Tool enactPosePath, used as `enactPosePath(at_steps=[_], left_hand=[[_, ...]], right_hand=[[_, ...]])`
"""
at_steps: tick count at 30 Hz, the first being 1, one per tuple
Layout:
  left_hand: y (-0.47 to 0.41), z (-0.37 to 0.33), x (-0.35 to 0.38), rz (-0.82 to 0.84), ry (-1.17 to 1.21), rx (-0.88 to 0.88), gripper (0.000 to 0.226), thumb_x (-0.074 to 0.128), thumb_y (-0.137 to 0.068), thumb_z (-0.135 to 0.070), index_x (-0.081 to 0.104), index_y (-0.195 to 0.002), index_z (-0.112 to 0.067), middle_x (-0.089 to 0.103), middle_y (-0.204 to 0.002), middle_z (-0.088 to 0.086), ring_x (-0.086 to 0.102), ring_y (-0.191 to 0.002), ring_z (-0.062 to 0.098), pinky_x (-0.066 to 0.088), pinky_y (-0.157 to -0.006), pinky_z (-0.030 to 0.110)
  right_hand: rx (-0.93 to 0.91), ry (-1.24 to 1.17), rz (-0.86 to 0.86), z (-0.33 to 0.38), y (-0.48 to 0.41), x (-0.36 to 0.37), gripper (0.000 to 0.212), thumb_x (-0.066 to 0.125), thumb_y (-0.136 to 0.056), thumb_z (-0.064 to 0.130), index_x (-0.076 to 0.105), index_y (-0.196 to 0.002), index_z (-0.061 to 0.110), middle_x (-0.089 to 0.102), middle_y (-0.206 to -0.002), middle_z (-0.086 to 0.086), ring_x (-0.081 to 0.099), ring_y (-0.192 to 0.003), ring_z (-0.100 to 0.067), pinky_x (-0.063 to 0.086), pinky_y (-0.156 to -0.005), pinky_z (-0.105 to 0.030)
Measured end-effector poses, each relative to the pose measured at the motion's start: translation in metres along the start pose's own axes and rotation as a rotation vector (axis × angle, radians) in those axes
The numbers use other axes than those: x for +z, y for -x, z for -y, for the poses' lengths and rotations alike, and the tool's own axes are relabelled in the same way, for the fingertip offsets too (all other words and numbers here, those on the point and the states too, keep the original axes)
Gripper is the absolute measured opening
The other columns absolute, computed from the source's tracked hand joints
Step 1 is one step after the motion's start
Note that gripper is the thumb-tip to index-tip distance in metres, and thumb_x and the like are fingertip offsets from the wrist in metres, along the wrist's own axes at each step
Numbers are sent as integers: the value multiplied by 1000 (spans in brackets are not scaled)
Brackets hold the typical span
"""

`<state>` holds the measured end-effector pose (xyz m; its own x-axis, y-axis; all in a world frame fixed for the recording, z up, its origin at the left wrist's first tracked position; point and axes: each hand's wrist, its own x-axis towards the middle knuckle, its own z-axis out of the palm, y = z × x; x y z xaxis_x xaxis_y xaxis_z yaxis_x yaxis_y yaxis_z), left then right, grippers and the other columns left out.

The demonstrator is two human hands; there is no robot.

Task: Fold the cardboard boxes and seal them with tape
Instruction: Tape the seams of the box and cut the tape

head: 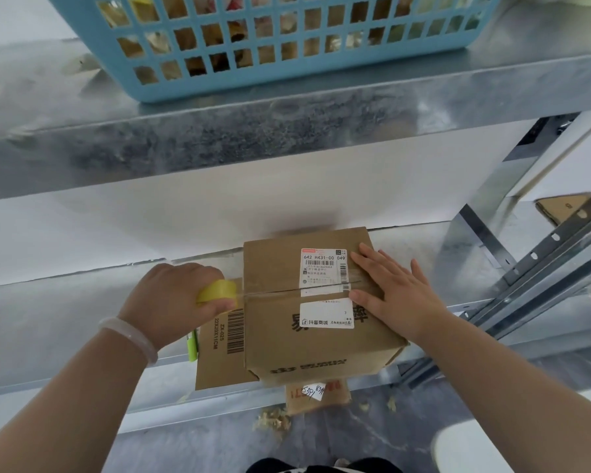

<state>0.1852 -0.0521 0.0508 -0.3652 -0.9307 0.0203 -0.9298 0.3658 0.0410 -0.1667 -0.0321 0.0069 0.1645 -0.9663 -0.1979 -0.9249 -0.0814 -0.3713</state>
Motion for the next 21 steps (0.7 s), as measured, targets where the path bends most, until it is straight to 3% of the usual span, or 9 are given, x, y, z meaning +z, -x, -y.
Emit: enactPosePath(at_steps=[3,6,10,15,18,21], left_hand=[[-4,3,12,16,-9,10,74,18,-71,-87,61,-99,-35,64,-87,-12,62,-80,16,42,-78,33],[-8,9,21,32,5,6,66,21,-74,-82,60,-101,-35,63,-90,-13,61,-85,14,41,-80,33],[-10,8,31,82,8,27,72,17,-71,-84,58,-105,-35,63,-94,-13,59,-86,13,41,-83,33],[-12,6,38,125,19,30,63,17,-73,-73,56,-105,-36,60,-93,-14,58,-87,11,41,-88,33],[-14,3,39,159,-26,45,47,29,-83,-67,54,-107,-35,60,-96,-14,58,-90,12,39,-88,33],[-16,-1,37,173,-81,58,30,40,-91,-57,53,-107,-34,58,-97,-14,57,-91,11,38,-89,31]], right_hand=[[1,6,6,0,1,-1,72,29,-89,72,3,-151,48,-8,-158,27,-4,-148,-3,-10,-120,-46],[4,9,12,1,0,0,72,28,-89,72,2,-151,48,-8,-158,28,-5,-148,-3,-9,-120,-46],[10,45,33,2,1,-1,70,24,-90,71,-7,-149,50,-15,-157,28,-6,-149,-5,-10,-120,-47],[0,145,71,7,4,-3,56,14,-94,65,-19,-139,62,-25,-155,25,-10,-150,-13,-8,-120,-52],[0,205,61,10,5,-6,49,-3,-87,70,-22,-132,66,-26,-157,20,-13,-149,-17,-8,-119,-54],[-18,330,21,17,4,-4,74,-34,-67,72,-24,-139,56,-22,-159,14,-20,-148,-18,-9,-119,-53]])
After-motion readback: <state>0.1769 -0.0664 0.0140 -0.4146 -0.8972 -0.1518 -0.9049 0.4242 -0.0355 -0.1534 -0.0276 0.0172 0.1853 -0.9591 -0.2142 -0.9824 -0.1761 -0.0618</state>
